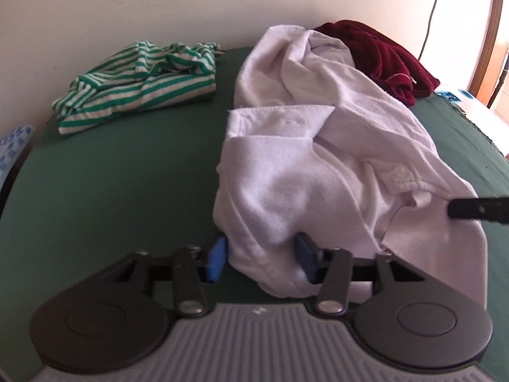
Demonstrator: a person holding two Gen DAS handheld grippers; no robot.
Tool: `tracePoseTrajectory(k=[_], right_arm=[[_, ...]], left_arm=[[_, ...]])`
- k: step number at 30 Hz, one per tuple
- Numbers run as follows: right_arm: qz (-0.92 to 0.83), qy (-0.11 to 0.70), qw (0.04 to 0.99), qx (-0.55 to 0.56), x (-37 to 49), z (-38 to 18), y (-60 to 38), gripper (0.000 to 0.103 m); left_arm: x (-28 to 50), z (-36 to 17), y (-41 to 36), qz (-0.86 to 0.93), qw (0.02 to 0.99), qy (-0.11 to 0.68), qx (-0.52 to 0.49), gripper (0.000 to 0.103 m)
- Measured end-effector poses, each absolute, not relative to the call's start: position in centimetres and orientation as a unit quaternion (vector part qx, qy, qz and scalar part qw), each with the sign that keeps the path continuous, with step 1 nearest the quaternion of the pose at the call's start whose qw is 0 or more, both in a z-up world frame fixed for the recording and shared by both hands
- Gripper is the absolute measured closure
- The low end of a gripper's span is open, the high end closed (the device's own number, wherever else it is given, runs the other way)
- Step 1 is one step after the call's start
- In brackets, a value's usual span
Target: Fold clothes
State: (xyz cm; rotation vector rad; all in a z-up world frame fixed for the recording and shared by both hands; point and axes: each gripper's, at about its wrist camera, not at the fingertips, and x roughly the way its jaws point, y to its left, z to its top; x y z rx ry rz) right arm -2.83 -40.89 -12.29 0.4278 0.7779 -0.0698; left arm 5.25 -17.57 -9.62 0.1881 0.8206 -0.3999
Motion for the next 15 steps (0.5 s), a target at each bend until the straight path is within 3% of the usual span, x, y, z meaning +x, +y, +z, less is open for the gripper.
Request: tracePoseTrajectory(k=[1,2,5,7,9,12,15], right_arm=[[-0.017,0.377,0.900,0.216,-2.5,-12.4,-40.8,0.088],[-0.007,0.375,0.898,0.230,-2.3,-12.2,-40.9,0.090],[0.019,0.337,0.896,0.290,-2.8,-9.8,-42.0,0.092],[0.048,0.278,0.899,0.334,-3.9,-6.1,-42.9,0.092],[0.078,0.203,0.908,0.358,-5.3,-1.2,-43.5,0.092],[0.122,0.079,0.921,0.360,-8.0,7.1,-43.7,0.092],[0.148,-0.023,0.929,0.337,-11.3,13.8,-42.6,0.092]], left_arm=[[4.9,-9.4,-17.9,-0.184,0.896,0.393,0.096,0.075],[4.6,-9.0,-18.2,-0.170,0.900,0.387,0.106,0.092],[3.8,-5.7,-17.9,-0.147,0.923,0.344,0.093,0.094],[3.0,-0.8,-16.3,-0.140,0.947,0.280,0.069,0.094],[1.9,4.8,-14.4,-0.137,0.968,0.206,0.043,0.103],[-0.8,13.7,-11.1,-0.135,0.988,0.078,0.015,0.103],[-2.8,17.3,-8.9,-0.153,0.987,0.037,0.020,0.102]])
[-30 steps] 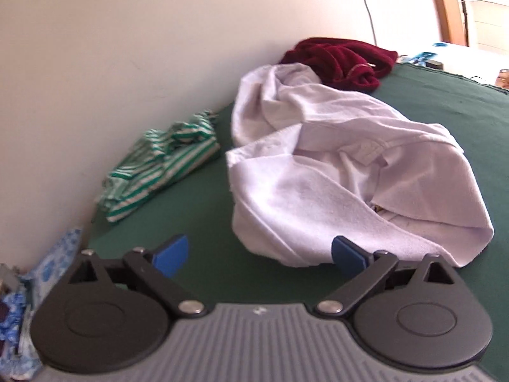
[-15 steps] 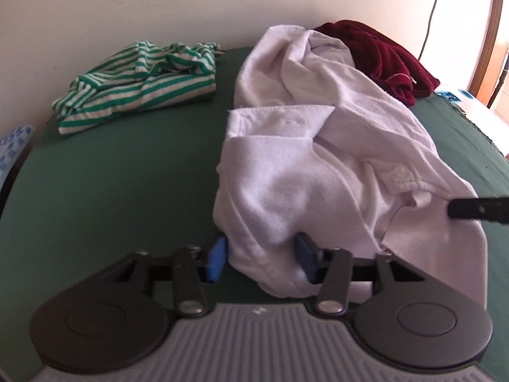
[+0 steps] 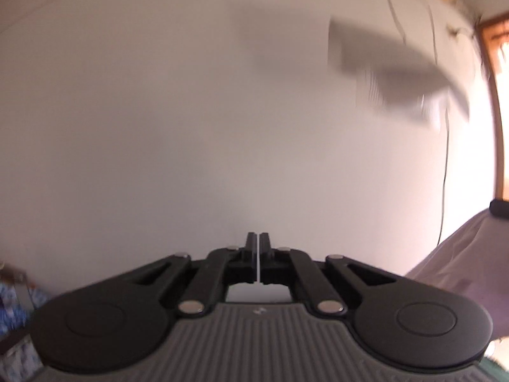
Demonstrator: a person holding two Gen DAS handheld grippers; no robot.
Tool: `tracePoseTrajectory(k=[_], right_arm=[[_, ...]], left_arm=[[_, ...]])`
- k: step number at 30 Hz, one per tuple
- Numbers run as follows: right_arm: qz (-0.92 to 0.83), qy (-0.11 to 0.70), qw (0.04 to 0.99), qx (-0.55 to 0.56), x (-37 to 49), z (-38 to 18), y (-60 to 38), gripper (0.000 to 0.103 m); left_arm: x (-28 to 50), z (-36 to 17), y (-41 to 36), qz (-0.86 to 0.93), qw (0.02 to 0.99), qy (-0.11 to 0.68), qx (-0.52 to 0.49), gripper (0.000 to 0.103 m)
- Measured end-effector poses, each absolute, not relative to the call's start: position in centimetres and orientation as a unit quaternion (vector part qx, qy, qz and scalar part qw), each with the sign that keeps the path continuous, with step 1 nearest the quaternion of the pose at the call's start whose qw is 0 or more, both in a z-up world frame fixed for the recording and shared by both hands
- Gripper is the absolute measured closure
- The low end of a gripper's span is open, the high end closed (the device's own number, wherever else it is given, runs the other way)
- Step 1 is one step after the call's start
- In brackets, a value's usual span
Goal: Fold clothes
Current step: 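Lift the white T-shirt high with both grippers and shake it open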
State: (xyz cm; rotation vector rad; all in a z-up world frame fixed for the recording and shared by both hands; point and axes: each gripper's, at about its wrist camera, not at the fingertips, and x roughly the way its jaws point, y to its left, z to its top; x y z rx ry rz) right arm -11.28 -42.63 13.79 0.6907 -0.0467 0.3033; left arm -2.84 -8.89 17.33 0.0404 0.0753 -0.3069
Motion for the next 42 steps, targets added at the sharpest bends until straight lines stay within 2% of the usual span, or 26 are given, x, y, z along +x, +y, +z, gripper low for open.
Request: tracePoseTrajectory(k=[1,2,3,4,5,6,11,13,15,16,20,25,26,28,30,31,32,33,34,35,36,38,40,42], right_arm=[[0.151,-0.040,0.933,0.324,-12.2,15.1,-41.9,0.092],[0.154,-0.057,0.936,0.312,-13.1,16.4,-41.2,0.092],[0.144,-0.068,0.942,0.296,-13.9,17.3,-40.4,0.092],[0.120,-0.071,0.950,0.279,-14.7,17.8,-39.4,0.091],[0.103,-0.069,0.955,0.271,-15.2,17.9,-38.6,0.091],[0.090,-0.062,0.956,0.272,-15.5,17.8,-38.2,0.091],[0.055,-0.008,0.948,0.315,-16.3,15.2,-36.8,0.091],[0.055,-0.004,0.951,0.303,-17.2,14.9,-35.8,0.091],[0.059,-0.004,0.956,0.289,-17.5,14.7,-35.2,0.091],[0.064,-0.005,0.956,0.286,-17.8,14.9,-35.0,0.091],[0.089,-0.014,0.953,0.289,-18.5,15.6,-35.1,0.091],[0.126,-0.019,0.947,0.294,-20.3,16.2,-37.3,0.093],[0.139,-0.025,0.944,0.299,-20.8,16.3,-38.0,0.094],[0.153,-0.046,0.942,0.296,-22.0,16.6,-39.2,0.099],[0.131,-0.057,0.955,0.261,-22.9,17.1,-39.8,0.099],[0.109,-0.057,0.965,0.232,-23.1,17.1,-39.9,0.096],[0.091,-0.044,0.973,0.207,-23.0,16.7,-40.2,0.090],[0.078,-0.016,0.979,0.187,-22.6,15.7,-40.6,0.085],[0.064,0.013,0.984,0.166,-22.2,14.8,-41.0,0.080],[0.055,0.041,0.987,0.145,-21.9,13.5,-41.4,0.080],[0.051,0.068,0.989,0.122,-21.9,11.7,-41.9,0.079],[0.056,0.136,0.987,0.064,-22.0,7.7,-42.2,0.054],[0.074,0.208,0.975,0.018,-22.3,3.5,-42.0,0.050],[0.107,0.262,0.959,-0.019,-22.9,-0.3,-41.0,0.050]], left_arm=[[-3.4,17.6,-8.4,-0.162,0.986,0.037,0.025,0.102],[-3.9,17.8,-7.9,-0.172,0.984,0.036,0.030,0.096],[-4.4,18.1,-7.4,-0.181,0.982,0.035,0.036,0.071],[-4.9,18.3,-6.9,-0.190,0.980,0.034,0.041,0.055],[-5.4,17.5,-7.0,-0.205,0.976,0.043,0.054,0.036],[-5.8,15.8,-7.4,-0.223,0.970,0.057,0.074,0.032],[-10.2,6.3,-13.1,-0.301,0.930,0.140,0.159,0.033],[-12.0,3.8,-15.0,-0.332,0.915,0.155,0.168,0.030],[-13.3,2.1,-16.9,-0.337,0.913,0.155,0.169,0.014],[-13.9,1.2,-17.8,-0.340,0.912,0.156,0.169,0.012],[-14.0,-1.3,-21.2,-0.328,0.911,0.204,0.142,0.012],[-15.1,-3.3,-26.5,-0.299,0.917,0.216,0.153,0.008],[-15.2,-3.5,-27.6,-0.294,0.917,0.219,0.156,0.008],[-15.1,-4.3,-28.9,-0.283,0.917,0.235,0.155,0.016],[-15.0,-5.2,-30.0,-0.274,0.916,0.252,0.152,0.021],[-15.0,-5.6,-30.5,-0.269,0.915,0.260,0.151,0.021],[-15.0,-6.0,-31.0,-0.264,0.914,0.269,0.150,0.029],[-14.7,-6.6,-31.0,-0.256,0.912,0.281,0.152,0.050],[-14.4,-7.2,-30.7,-0.246,0.910,0.295,0.156,0.062],[-14.0,-7.7,-30.0,-0.239,0.907,0.312,0.149,0.074],[-13.5,-8.0,-28.8,-0.234,0.907,0.325,0.132,0.077],[-12.8,-8.0,-26.4,-0.223,0.909,0.338,0.103,0.078],[-12.5,-7.2,-24.6,-0.202,0.914,0.341,0.089,0.078],[-12.1,-6.1,-23.3,-0.184,0.918,0.342,0.081,0.077]])
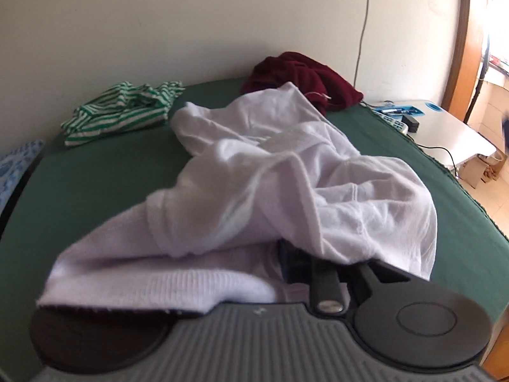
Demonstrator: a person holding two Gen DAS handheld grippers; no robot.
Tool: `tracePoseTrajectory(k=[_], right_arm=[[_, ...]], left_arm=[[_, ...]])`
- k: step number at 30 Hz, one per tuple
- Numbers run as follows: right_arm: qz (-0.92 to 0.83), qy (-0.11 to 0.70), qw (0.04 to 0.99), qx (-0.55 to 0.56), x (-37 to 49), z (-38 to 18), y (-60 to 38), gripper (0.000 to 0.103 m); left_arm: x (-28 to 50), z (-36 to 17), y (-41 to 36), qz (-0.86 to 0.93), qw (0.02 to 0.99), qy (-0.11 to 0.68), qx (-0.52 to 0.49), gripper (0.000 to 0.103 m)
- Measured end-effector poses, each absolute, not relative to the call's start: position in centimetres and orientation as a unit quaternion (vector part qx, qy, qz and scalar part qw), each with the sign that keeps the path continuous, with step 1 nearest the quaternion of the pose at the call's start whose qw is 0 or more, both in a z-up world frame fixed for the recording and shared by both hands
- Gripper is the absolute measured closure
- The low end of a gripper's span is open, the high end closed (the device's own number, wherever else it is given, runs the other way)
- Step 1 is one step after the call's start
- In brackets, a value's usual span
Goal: Fold clothes
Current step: 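Lift the white T-shirt high with both grippers and shake it open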
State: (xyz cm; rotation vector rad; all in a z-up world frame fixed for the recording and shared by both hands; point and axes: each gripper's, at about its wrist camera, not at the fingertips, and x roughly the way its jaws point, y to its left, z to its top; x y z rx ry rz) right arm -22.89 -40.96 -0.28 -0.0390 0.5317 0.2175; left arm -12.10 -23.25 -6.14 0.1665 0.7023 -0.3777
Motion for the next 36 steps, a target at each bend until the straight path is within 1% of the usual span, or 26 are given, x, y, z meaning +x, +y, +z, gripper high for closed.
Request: tracePoseTrajectory(k=[1,2,4,7,9,10,11,12,13,16,17,18,19,20,25,27,29,32,34,36], right_arm=[[0.120,0.278,0.952,-0.043,-23.1,-1.8,-40.0,0.046],[0.127,0.291,0.946,-0.067,-23.2,-3.2,-39.0,0.040],[0.126,0.294,0.939,-0.128,-22.5,-5.6,-36.2,0.035],[0.071,0.249,0.945,-0.201,-21.1,-7.6,-33.6,0.036],[0.026,0.228,0.949,-0.216,-19.6,-7.7,-33.6,0.043],[0.015,0.224,0.953,-0.205,-18.8,-7.4,-34.2,0.065],[0.017,0.232,0.958,-0.168,-18.0,-6.6,-35.5,0.100],[0.019,0.241,0.962,-0.126,-17.2,-5.8,-37.0,0.101],[0.015,0.237,0.967,-0.095,-16.7,-4.8,-38.3,0.102],[0.001,0.194,0.981,-0.027,-15.8,-1.0,-41.6,0.102],[0.007,0.181,0.983,-0.002,-15.5,0.5,-42.5,0.102],[0.014,0.166,0.986,0.018,-15.1,2.1,-43.2,0.102],[0.020,0.151,0.988,0.033,-14.7,3.7,-43.7,0.102],[0.027,0.135,0.989,0.047,-14.3,5.3,-44.1,0.102],[0.067,0.084,0.989,0.104,-12.5,12.1,-45.3,0.102],[0.077,0.071,0.988,0.116,-11.6,14.4,-45.3,0.102],[0.088,0.057,0.987,0.123,-11.2,16.8,-45.2,0.102],[0.100,0.036,0.986,0.129,-11.2,20.5,-44.9,0.102],[0.104,0.020,0.985,0.138,-11.6,23.0,-44.8,0.101],[0.105,0.000,0.985,0.139,-12.3,25.4,-44.8,0.101]], left_arm=[[-11.8,-5.4,-23.2,-0.177,0.921,0.338,0.082,0.077],[-11.7,-4.6,-23.5,-0.174,0.922,0.336,0.085,0.077],[-11.6,-3.1,-24.3,-0.173,0.924,0.329,0.092,0.077],[-12.5,-1.2,-25.3,-0.173,0.931,0.298,0.119,0.076],[-12.9,-0.1,-25.5,-0.172,0.937,0.273,0.134,0.073],[-13.0,0.5,-25.4,-0.172,0.939,0.262,0.138,0.072],[-13.0,0.8,-25.2,-0.172,0.941,0.256,0.139,0.069],[-13.0,1.0,-24.9,-0.173,0.942,0.252,0.136,0.065],[-13.0,1.1,-24.7,-0.171,0.943,0.251,0.135,0.063],[-13.6,0.6,-23.4,-0.172,0.942,0.254,0.137,0.056],[-14.1,0.5,-22.9,-0.177,0.941,0.253,0.138,0.051],[-14.6,0.3,-22.3,-0.183,0.940,0.254,0.138,0.042],[-15.2,0.1,-21.7,-0.190,0.938,0.255,0.138,0.038],[-15.8,-0.1,-21.1,-0.201,0.935,0.259,0.134,0.030],[-19.3,-1.1,-18.9,-0.290,0.905,0.295,0.099,0.028],[-20.2,-1.5,-19.4,-0.328,0.889,0.311,0.076,0.020],[-20.8,-2.1,-20.9,-0.364,0.871,0.323,0.067,0.019],[-21.1,-3.4,-24.3,-0.386,0.861,0.320,0.090,0.020],[-20.8,-4.5,-26.7,-0.374,0.866,0.311,0.119,0.024],[-20.1,-5.6,-28.3,-0.349,0.877,0.302,0.136,0.024]])
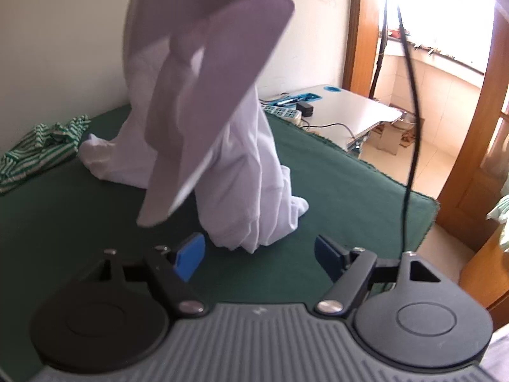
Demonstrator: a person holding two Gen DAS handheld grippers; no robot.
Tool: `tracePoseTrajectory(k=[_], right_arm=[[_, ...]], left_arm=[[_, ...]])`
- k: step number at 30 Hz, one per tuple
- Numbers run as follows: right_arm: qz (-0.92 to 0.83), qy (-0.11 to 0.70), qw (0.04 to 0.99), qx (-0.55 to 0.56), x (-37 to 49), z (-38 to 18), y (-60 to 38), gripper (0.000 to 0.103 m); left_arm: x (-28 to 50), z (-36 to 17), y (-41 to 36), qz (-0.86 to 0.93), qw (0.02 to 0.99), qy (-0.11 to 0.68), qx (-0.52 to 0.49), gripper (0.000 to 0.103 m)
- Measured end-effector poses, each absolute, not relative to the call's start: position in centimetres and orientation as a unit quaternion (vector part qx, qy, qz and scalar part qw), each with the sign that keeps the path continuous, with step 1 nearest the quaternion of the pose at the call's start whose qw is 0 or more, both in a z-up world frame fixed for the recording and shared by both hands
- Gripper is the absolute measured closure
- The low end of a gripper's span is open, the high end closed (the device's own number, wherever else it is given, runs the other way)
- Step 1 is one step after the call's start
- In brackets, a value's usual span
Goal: Fold clothes
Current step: 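Lift the white T-shirt high with both grippers and shake it open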
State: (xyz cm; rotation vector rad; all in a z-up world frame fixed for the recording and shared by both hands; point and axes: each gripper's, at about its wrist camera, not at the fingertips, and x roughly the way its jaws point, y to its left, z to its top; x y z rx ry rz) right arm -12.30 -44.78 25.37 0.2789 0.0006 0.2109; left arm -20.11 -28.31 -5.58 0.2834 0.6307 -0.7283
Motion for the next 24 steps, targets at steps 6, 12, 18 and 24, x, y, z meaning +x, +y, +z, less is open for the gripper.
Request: tracePoseTrajectory(k=[6,12,18,24], right_arm=[[0.114,-0.044,0.984,0.133,-16.8,31.5,-44.5,0.101],[0.101,-0.061,0.985,0.124,-20.1,33.8,-44.8,0.101],[0.072,-0.079,0.988,0.109,-22.8,34.0,-46.6,0.101],[0.050,-0.100,0.989,0.097,-24.5,33.7,-48.2,0.101]], left_arm=[[-17.6,-6.6,-31.7,-0.291,0.913,0.257,0.123,0.017],[-15.2,-4.8,-35.3,-0.281,0.926,0.204,0.148,0.038],[-15.1,-1.6,-31.6,-0.263,0.937,0.194,0.120,0.100],[-16.8,8.4,-21.3,-0.143,0.983,0.093,0.072,0.100]])
